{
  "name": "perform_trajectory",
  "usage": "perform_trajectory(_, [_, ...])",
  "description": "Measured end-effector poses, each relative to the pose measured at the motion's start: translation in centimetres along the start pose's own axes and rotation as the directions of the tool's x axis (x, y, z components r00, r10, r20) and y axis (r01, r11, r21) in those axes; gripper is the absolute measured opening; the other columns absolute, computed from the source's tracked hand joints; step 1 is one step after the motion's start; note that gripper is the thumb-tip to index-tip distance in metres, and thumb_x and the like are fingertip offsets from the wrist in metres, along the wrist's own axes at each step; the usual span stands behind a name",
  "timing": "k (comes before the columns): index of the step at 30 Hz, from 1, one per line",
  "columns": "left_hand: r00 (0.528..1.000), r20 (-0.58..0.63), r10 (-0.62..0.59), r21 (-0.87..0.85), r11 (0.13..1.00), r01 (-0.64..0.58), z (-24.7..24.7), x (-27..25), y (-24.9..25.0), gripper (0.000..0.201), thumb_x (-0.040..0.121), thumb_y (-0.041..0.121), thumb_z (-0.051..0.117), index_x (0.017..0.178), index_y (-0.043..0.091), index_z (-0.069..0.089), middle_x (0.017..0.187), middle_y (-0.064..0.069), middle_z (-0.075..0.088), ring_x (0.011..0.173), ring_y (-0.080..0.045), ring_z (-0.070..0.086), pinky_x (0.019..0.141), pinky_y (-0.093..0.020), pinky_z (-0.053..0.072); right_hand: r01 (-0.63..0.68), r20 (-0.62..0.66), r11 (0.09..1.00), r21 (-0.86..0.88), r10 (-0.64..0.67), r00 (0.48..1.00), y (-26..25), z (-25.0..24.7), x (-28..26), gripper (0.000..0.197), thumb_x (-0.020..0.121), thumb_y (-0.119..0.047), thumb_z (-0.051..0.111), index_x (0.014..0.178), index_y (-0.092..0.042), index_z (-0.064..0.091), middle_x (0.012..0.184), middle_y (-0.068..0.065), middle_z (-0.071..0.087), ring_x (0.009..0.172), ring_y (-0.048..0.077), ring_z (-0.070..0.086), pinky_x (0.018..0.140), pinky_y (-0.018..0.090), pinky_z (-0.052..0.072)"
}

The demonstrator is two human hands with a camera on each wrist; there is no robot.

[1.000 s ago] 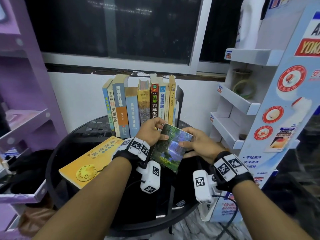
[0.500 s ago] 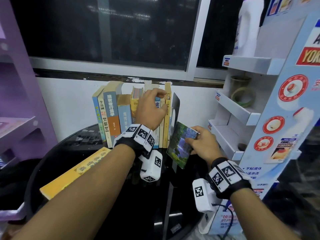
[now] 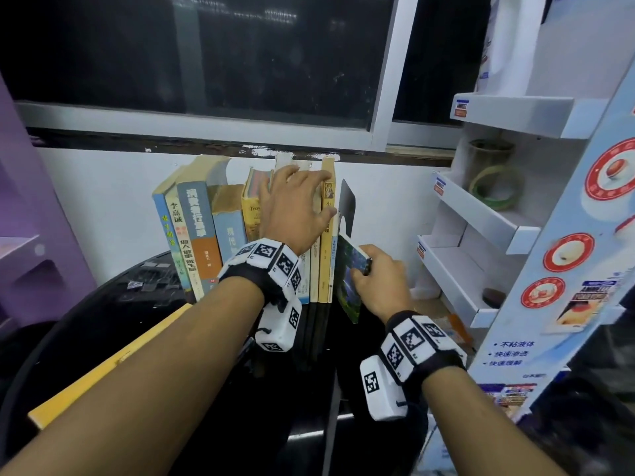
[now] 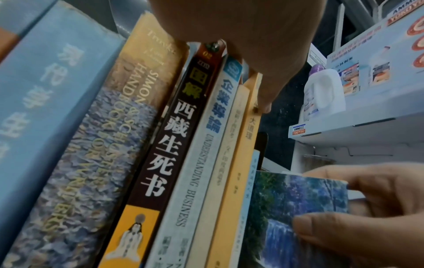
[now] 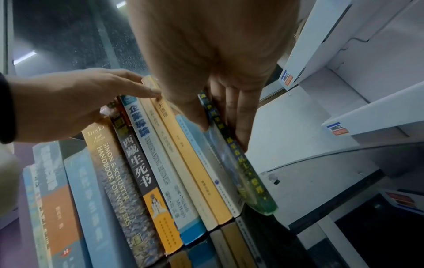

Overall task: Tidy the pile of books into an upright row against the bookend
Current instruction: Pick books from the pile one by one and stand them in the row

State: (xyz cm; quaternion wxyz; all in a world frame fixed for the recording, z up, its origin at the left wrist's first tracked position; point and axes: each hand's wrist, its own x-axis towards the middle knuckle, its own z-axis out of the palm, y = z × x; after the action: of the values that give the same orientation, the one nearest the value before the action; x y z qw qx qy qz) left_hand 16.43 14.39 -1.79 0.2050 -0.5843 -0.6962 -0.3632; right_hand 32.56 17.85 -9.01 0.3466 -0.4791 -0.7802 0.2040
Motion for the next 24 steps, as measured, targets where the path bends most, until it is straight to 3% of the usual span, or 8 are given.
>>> perform_trajectory(3, [0.999,-0.047,0.017,-0.03,0.999,-0.019,0.2,0.0,-0.2,0.05,0.077,0.049,0.068,0.123,0.035,0.052,0.129,0.013,0.056,0.129,-0.017,0.038,0.105,-0.042,0.03,0.026,0.015,0.999,0.02,-0.026,1.0,0.0,0.8,0.3,0.027,0.09,-0.017,0.061,0.116,-0.022,0.062,0.098,0.008,0.07,0.09,0.025,0.061,0.077,0.022,0.043])
perform_trajectory(7, [0.999,-0.047,-0.004,-0.055,0.998,0.001,0.1,-0.1,-0.2,0.051,0.077,0.049,0.069,0.124,0.035,0.053,0.125,0.012,0.058,0.13,-0.016,0.037,0.105,-0.042,0.03,0.049,0.051,0.998,0.05,-0.051,0.997,-0.2,1.3,0.7,0.033,0.09,-0.018,0.066,0.122,-0.021,0.059,0.099,0.001,0.066,0.082,0.013,0.052,0.075,0.014,0.038])
perform_trajectory(13, [0.999,-0.044,-0.025,-0.069,0.997,0.022,-0.6,-0.6,0.1,0.052,0.078,0.047,0.07,0.126,0.034,0.055,0.127,0.006,0.057,0.132,-0.016,0.037,0.105,-0.041,0.034,-0.006,0.148,0.982,0.189,-0.023,0.989,-0.7,1.7,1.4,0.055,0.085,-0.008,0.071,0.135,-0.02,0.051,0.111,0.002,0.065,0.096,0.014,0.064,0.092,0.023,0.051])
perform_trajectory(14, [0.999,-0.044,-0.024,-0.062,0.998,0.021,-0.7,-0.6,0.2,0.052,0.078,0.047,0.07,0.126,0.033,0.055,0.128,0.006,0.056,0.132,-0.016,0.038,0.105,-0.04,0.034,-0.014,0.155,0.977,0.213,-0.02,0.988,-0.8,1.8,1.5,0.056,0.086,-0.006,0.07,0.136,-0.02,0.05,0.113,0.003,0.065,0.098,0.015,0.065,0.091,0.025,0.053])
perform_trajectory(18, [0.999,-0.05,-0.019,-0.063,0.998,0.016,-0.9,-0.9,0.4,0.051,0.079,0.045,0.07,0.127,0.031,0.056,0.13,0.004,0.056,0.13,-0.018,0.041,0.104,-0.039,0.035,-0.003,0.14,0.968,0.251,-0.034,0.99,-0.7,2.1,1.7,0.047,0.089,-0.002,0.064,0.131,-0.022,0.055,0.106,-0.002,0.064,0.095,0.011,0.064,0.079,0.013,0.049])
perform_trajectory(21, [0.998,-0.058,-0.02,-0.069,0.997,0.016,-1.1,-1.0,0.4,0.051,0.079,0.044,0.071,0.126,0.031,0.057,0.129,0.003,0.057,0.129,-0.019,0.042,0.103,-0.04,0.036,0.008,0.107,0.951,0.309,-0.043,0.993,-0.5,2.6,1.9,0.046,0.088,0.002,0.063,0.126,-0.023,0.058,0.103,-0.002,0.067,0.1,0.014,0.067,0.09,0.027,0.055])
perform_trajectory(24, [0.997,-0.072,-0.014,-0.074,0.997,0.008,-1.1,-1.1,0.4,0.05,0.078,0.043,0.072,0.124,0.03,0.058,0.128,0.002,0.058,0.128,-0.02,0.044,0.102,-0.041,0.038,0.011,0.077,0.935,0.353,-0.041,0.996,-0.5,2.9,2.1,0.05,0.088,0.005,0.061,0.13,-0.024,0.057,0.1,-0.005,0.066,0.097,0.011,0.067,0.086,0.023,0.054])
